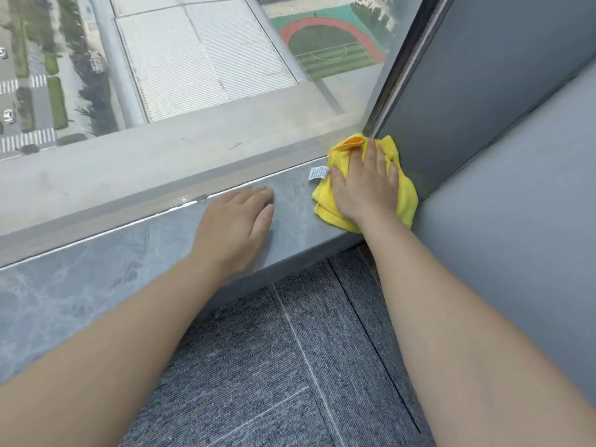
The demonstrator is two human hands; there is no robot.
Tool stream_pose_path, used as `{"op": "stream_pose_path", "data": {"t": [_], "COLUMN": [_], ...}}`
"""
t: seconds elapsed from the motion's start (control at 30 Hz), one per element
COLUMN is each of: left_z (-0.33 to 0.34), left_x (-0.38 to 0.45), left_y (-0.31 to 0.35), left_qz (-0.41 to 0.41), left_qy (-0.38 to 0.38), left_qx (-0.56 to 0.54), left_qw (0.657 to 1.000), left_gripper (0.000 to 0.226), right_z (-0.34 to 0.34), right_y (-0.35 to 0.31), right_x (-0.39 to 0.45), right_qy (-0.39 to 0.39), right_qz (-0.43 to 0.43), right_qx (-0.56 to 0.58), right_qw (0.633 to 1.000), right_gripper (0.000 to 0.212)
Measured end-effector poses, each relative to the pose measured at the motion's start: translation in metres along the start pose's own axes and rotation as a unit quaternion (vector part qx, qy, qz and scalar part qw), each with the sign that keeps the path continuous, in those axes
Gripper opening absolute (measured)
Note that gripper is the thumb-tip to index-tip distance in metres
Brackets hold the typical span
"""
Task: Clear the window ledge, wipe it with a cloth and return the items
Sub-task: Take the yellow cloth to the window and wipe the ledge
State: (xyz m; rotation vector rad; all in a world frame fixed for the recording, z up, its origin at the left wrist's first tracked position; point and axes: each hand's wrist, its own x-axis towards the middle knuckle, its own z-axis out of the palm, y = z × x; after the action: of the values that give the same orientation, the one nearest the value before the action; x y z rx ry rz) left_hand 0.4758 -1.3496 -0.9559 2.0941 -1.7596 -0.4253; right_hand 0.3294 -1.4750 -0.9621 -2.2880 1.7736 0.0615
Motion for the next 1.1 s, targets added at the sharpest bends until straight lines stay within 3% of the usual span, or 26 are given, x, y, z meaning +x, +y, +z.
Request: {"op": "stream_pose_path", "data": {"t": [0.23, 0.53, 0.7, 0.8, 0.9, 0.93, 1.0, 1.03, 1.1], "left_z": [-0.009, -0.015, -0.028, -0.037, -0.048, -0.054, -0.070, -0.081, -0.107], "left_x": [-0.002, -0.023, -0.052, -0.072, -0.090, -0.095, -0.102, -0.105, -0.111], "left_y": [-0.003, 0.013, 0.011, 0.003, 0.000, 0.000, 0.000, 0.001, 0.009], "left_qz": [0.009, -0.016, -0.125, -0.164, -0.167, -0.167, -0.177, -0.187, -0.209], "left_qy": [-0.066, -0.005, 0.049, 0.053, 0.038, 0.036, 0.039, 0.039, 0.030], "left_qx": [-0.050, -0.155, -0.241, -0.244, -0.238, -0.244, -0.260, -0.273, -0.314], "left_qw": [0.997, 0.988, 0.961, 0.954, 0.956, 0.955, 0.949, 0.943, 0.926], "left_gripper": [0.061, 0.053, 0.033, 0.030, 0.033, 0.034, 0.034, 0.033, 0.032], "right_z": [-0.001, 0.016, 0.019, 0.017, 0.004, -0.001, -0.020, -0.034, -0.067], "right_y": [-0.008, -0.030, -0.032, -0.030, -0.032, -0.032, -0.038, -0.044, -0.060], "right_x": [-0.008, -0.070, -0.117, -0.138, -0.151, -0.153, -0.160, -0.165, -0.175], "right_qy": [-0.008, -0.027, -0.044, -0.093, -0.090, -0.070, -0.091, -0.110, -0.138], "right_qz": [-0.028, -0.208, -0.241, -0.163, -0.042, 0.008, 0.096, 0.117, 0.121], "right_qx": [-0.023, -0.006, 0.102, 0.277, 0.462, 0.525, 0.661, 0.718, 0.785], "right_qw": [0.999, 0.978, 0.964, 0.942, 0.881, 0.848, 0.739, 0.677, 0.592], "right_gripper": [0.058, 0.051, 0.045, 0.041, 0.023, 0.028, 0.038, 0.042, 0.048]}}
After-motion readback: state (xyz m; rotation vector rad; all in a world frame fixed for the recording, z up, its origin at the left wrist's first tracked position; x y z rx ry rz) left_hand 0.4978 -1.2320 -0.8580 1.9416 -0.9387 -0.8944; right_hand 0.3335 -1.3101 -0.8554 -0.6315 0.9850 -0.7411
